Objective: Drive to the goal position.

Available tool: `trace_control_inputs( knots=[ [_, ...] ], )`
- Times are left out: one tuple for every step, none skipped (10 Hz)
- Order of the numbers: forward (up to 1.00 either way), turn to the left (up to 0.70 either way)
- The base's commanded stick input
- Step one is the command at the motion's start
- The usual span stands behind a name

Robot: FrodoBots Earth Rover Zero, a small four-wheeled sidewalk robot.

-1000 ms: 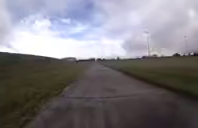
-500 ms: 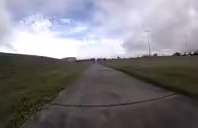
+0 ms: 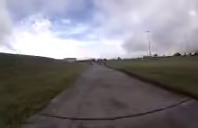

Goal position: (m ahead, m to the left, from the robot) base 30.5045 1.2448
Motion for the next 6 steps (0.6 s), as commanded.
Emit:
trace_control_inputs(
  knots=[
    [0.7,0.0],
    [0.7,0.0],
    [0.7,0.0],
    [0.7,0.0],
    [0.7,0.0],
    [0.7,0.0]
  ],
)
